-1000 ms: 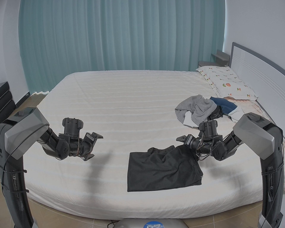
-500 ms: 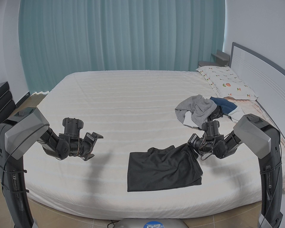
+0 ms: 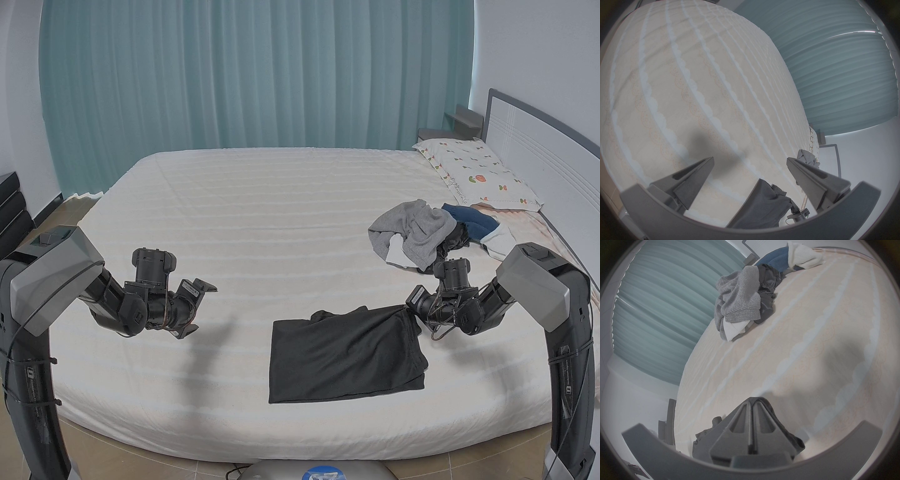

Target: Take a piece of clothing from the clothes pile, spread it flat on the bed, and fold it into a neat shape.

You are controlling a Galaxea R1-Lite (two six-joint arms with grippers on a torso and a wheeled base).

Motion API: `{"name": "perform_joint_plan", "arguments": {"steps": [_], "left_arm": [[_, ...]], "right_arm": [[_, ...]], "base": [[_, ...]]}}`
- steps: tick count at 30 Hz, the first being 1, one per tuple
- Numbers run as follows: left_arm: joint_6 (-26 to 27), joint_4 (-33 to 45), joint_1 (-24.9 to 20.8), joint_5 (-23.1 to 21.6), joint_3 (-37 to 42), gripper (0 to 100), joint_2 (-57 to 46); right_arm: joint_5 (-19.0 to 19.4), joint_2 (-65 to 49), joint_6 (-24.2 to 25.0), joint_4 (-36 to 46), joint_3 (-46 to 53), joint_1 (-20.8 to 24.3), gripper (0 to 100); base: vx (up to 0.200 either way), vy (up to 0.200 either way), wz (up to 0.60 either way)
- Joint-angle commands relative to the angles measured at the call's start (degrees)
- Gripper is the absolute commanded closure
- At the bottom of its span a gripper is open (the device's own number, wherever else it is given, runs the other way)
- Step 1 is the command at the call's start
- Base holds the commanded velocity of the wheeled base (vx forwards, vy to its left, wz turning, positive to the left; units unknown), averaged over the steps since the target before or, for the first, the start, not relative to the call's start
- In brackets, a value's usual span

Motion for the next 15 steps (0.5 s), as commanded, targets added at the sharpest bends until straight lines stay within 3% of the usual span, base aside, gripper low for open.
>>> {"name": "perform_joint_plan", "arguments": {"steps": [1, 2, 3, 10, 15], "left_arm": [[0.0, 0.0, 0.0, 0.0, -0.1, 0, 0.1], [0.0, 0.0, 0.0, 0.0, 0.0, 0, 0.0], [-0.1, 0.0, 0.0, 0.0, 0.0, 0, 0.1], [-0.2, 0.0, 0.0, -0.1, -0.1, 0, 0.0], [-0.2, 0.0, 0.0, -0.1, -0.1, 0, 0.0]], "right_arm": [[0.0, 0.1, 0.0, 0.0, 0.1, -0.1, 100], [0.0, 0.2, -0.1, -0.4, 0.5, -0.1, 100], [0.2, 0.1, -0.5, -0.6, 1.4, -0.1, 0], [2.4, -4.0, -3.5, -5.5, 7.9, -1.3, 0], [9.0, -13.0, -5.7, -9.8, 21.0, -3.0, 0]], "base": [[0.000, 0.000, 0.00], [0.000, 0.000, 0.00], [0.000, 0.000, 0.00], [0.000, 0.000, 0.00], [0.000, 0.000, 0.00]]}}
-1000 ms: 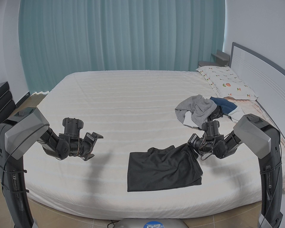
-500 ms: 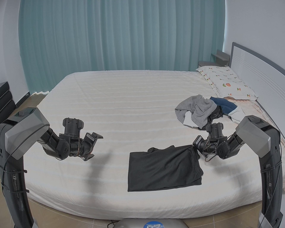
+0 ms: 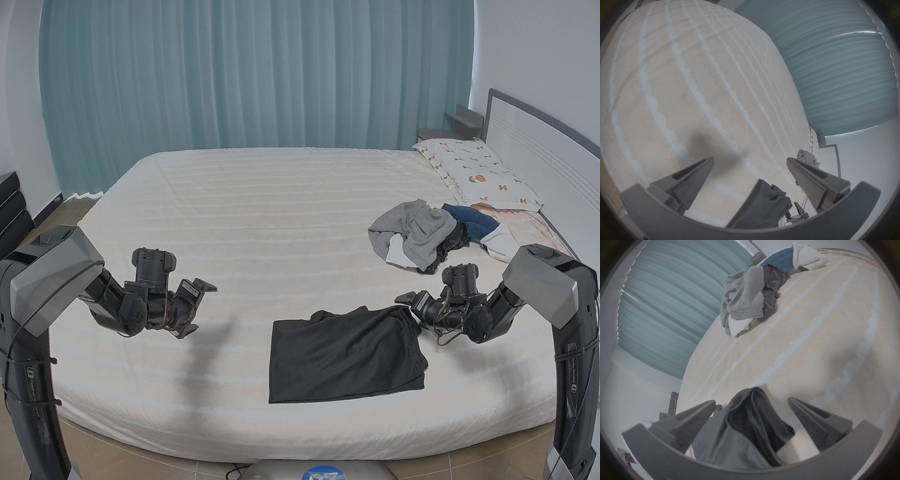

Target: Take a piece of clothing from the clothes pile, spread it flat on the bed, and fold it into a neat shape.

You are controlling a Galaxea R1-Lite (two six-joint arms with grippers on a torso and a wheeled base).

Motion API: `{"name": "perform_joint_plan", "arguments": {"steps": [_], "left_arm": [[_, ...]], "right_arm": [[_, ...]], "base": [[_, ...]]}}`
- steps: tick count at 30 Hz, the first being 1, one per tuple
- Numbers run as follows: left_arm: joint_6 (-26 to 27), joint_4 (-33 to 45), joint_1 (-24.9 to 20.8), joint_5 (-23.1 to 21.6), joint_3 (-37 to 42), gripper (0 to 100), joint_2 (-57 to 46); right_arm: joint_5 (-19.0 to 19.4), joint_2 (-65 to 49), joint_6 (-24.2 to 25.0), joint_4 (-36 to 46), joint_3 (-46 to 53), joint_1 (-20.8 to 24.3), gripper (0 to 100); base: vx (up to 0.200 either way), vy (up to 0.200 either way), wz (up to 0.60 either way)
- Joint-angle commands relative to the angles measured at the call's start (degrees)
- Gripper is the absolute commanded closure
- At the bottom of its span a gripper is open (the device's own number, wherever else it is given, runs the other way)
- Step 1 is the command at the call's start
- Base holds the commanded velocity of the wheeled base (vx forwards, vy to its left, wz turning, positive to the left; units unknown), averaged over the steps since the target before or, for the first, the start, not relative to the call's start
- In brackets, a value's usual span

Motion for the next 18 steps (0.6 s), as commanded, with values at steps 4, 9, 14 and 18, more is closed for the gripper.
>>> {"name": "perform_joint_plan", "arguments": {"steps": [4, 9, 14, 18], "left_arm": [[0.1, 0.0, 0.0, 0.0, 0.0, 0, 0.0], [0.2, 0.0, 0.0, 0.0, 0.0, 0, 0.0], [0.1, 0.0, 0.0, 0.0, 0.0, 0, 0.0], [0.2, 0.0, 0.0, 0.0, -0.1, 0, 0.1]], "right_arm": [[7.3, -11.8, -5.4, -2.6, 17.8, -2.0, 0], [10.1, -12.3, -11.1, -6.2, 25.8, -1.5, 0], [10.2, -10.2, -11.4, -10.0, 27.3, -0.3, 0], [10.2, -8.5, -11.4, -10.0, 26.7, -0.2, 100]], "base": [[0.000, 0.000, 0.00], [0.000, 0.000, 0.00], [0.000, 0.000, 0.00], [0.000, 0.000, 0.00]]}}
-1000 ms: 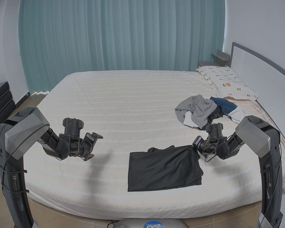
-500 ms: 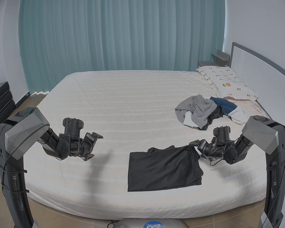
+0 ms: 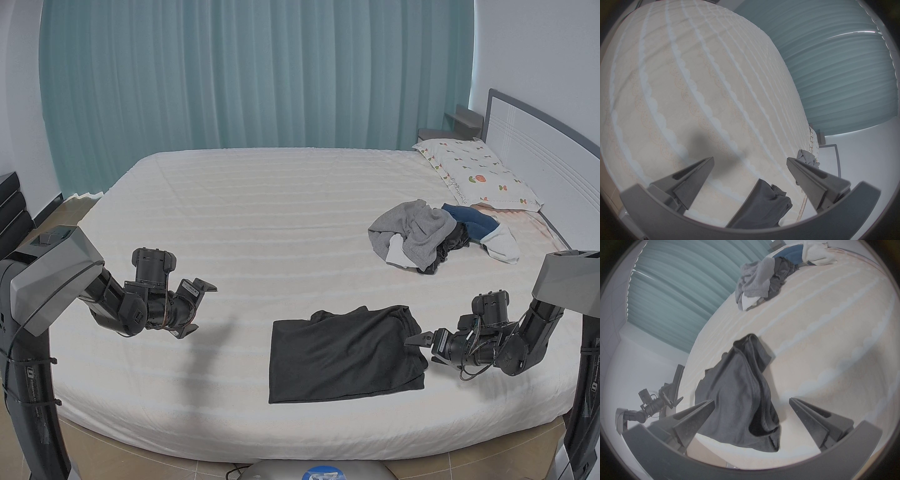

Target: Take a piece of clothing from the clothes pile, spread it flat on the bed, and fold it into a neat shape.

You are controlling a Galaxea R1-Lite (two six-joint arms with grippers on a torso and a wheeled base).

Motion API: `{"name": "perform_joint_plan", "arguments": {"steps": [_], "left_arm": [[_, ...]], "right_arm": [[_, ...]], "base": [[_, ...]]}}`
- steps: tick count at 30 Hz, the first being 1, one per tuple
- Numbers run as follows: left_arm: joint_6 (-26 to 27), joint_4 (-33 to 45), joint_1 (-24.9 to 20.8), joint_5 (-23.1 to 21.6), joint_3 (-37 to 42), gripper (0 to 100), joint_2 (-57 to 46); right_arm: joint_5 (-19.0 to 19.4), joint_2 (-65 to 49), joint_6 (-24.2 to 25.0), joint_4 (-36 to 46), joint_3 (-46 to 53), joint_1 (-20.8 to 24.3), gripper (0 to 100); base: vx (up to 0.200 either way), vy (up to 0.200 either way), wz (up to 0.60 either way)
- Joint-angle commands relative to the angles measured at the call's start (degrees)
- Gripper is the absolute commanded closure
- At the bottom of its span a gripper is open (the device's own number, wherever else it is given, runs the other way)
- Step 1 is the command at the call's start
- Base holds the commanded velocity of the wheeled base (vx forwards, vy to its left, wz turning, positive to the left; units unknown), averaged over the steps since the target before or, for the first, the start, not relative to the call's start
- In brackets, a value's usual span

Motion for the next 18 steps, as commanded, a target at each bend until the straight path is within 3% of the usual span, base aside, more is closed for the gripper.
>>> {"name": "perform_joint_plan", "arguments": {"steps": [1, 12, 18], "left_arm": [[0.0, 0.0, 0.0, 0.0, -0.1, 0, 0.1], [-0.2, 0.0, 0.0, 0.0, -0.1, 0, 0.0], [-0.2, 0.0, 0.0, -0.1, -0.1, 0, 0.0]], "right_arm": [[0.0, 1.5, -0.1, 0.1, 0.4, 0.4, 100], [-0.5, -2.9, -0.5, 0.9, 4.3, 0.5, 100], [-0.4, -3.2, -3.1, 0.4, 7.0, -1.0, 100]], "base": [[0.000, 0.000, 0.00], [0.000, 0.000, 0.00], [0.000, 0.000, 0.00]]}}
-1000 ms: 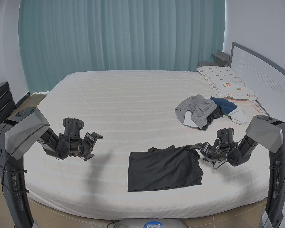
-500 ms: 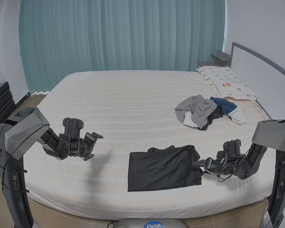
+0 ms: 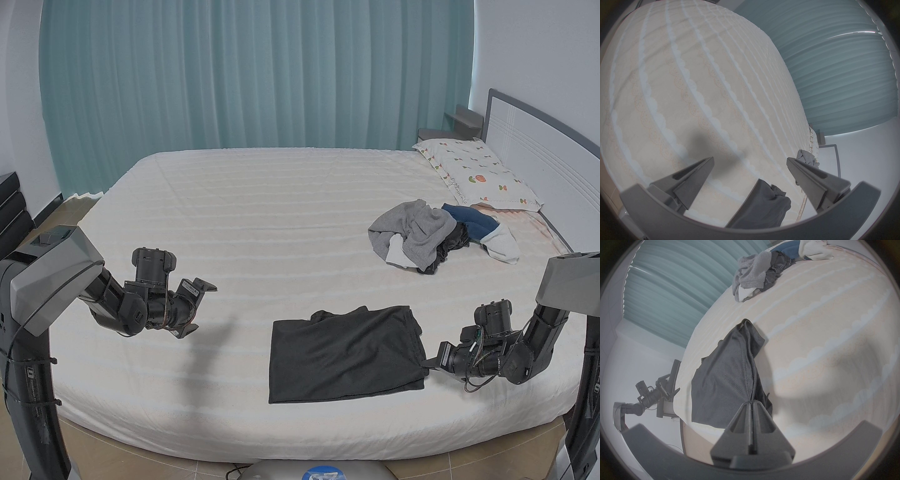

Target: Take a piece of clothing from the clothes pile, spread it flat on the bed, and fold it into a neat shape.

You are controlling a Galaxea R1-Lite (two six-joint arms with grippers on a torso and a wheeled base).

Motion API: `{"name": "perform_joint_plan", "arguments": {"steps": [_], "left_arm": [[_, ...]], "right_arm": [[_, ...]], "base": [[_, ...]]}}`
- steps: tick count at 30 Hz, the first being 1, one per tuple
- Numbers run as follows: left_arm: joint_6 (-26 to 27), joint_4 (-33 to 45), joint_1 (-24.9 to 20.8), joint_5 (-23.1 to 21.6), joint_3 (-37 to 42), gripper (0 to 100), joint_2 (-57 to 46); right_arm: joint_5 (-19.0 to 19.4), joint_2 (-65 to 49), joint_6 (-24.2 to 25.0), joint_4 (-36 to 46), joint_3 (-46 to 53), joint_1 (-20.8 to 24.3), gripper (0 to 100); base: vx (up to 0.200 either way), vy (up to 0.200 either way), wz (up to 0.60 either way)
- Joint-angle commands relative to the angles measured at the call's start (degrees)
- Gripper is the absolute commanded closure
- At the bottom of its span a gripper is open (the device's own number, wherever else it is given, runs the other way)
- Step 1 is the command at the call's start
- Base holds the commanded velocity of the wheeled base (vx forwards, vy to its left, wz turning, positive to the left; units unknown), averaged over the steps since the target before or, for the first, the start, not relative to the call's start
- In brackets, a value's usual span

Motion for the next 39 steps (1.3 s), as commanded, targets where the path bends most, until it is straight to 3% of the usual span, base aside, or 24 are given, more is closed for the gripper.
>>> {"name": "perform_joint_plan", "arguments": {"steps": [1, 14, 15, 22, 26, 27, 30, 35, 39], "left_arm": [[0.0, 0.0, 0.0, 0.0, 0.0, 0, 0.0], [0.0, 0.0, 0.0, 0.0, 0.0, 0, 0.0], [0.0, 0.0, 0.0, 0.0, 0.0, 0, 0.0], [0.0, 0.0, 0.0, 0.0, 0.0, 0, 0.0], [0.0, 0.0, 0.0, 0.0, 0.0, 0, 0.1], [0.0, 0.0, 0.0, 0.0, 0.0, 0, 0.0], [0.0, 0.0, 0.0, 0.0, 0.0, 0, 0.1], [0.0, 0.0, 0.0, 0.0, 0.0, 0, 0.1], [0.0, 0.0, 0.0, 0.1, 0.0, 0, 0.1]], "right_arm": [[0.2, -0.4, -1.0, 0.0, 1.4, -1.1, 100], [0.5, 0.7, -3.5, 0.1, 3.1, -1.6, 100], [0.5, 0.9, -3.8, -0.1, 3.1, -1.6, 0], [1.1, -1.8, -3.5, -0.3, 1.0, -2.5, 0], [0.7, -1.8, -0.3, 0.2, -4.6, -2.7, 0], [0.5, 0.0, 3.3, 0.3, -8.6, -2.6, 0], [0.5, 3.1, 6.9, 0.4, -13.7, -2.8, 0], [0.2, 7.4, 9.6, 0.4, -19.4, -2.6, 0], [-3.3, 12.2, 10.3, 2.0, -27.6, -1.1, 0]], "base": [[0.000, 0.000, 0.00], [0.000, 0.000, 0.00], [0.000, 0.000, 0.00], [0.000, 0.000, 0.00], [0.000, 0.000, 0.00], [0.000, 0.000, 0.00], [0.000, 0.000, 0.00], [0.000, 0.000, 0.00], [0.000, 0.000, 0.00]]}}
